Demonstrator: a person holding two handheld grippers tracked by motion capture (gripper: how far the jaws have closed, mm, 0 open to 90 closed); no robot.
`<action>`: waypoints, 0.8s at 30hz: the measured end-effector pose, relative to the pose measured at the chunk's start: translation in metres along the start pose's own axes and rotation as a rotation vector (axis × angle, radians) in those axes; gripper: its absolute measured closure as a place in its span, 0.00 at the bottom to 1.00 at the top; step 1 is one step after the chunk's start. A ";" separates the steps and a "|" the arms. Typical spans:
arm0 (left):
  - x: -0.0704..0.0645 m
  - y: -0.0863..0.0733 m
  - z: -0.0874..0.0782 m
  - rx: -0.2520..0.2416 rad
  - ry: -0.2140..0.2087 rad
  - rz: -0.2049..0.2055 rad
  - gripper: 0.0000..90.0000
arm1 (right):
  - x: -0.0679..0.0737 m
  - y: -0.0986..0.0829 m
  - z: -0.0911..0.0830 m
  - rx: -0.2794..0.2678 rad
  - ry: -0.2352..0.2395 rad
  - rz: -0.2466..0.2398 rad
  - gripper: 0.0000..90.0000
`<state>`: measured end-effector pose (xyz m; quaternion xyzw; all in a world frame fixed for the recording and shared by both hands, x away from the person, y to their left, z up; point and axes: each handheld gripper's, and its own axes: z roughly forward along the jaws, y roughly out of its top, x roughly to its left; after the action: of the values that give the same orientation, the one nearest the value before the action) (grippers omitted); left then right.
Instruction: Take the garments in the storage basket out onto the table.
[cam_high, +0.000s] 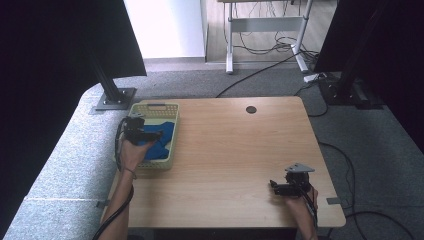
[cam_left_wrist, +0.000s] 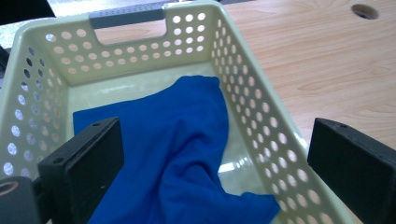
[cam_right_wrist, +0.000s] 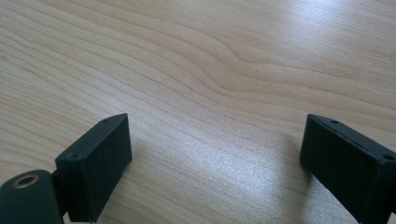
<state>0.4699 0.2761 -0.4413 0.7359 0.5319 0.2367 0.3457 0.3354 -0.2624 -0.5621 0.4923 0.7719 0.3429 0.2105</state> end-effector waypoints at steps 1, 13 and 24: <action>0.001 0.001 0.002 0.006 0.001 0.001 0.04 | 0.000 0.000 0.000 0.000 0.000 0.000 0.10; 0.016 0.005 0.033 0.090 0.036 -0.016 0.03 | 0.000 0.000 0.000 0.000 0.003 -0.001 0.10; 0.022 0.002 0.068 0.231 0.070 -0.014 0.00 | 0.000 0.000 0.000 0.000 0.006 -0.003 0.10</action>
<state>0.5272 0.2789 -0.4842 0.7585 0.5725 0.1970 0.2413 0.3353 -0.2621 -0.5621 0.4900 0.7733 0.3440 0.2085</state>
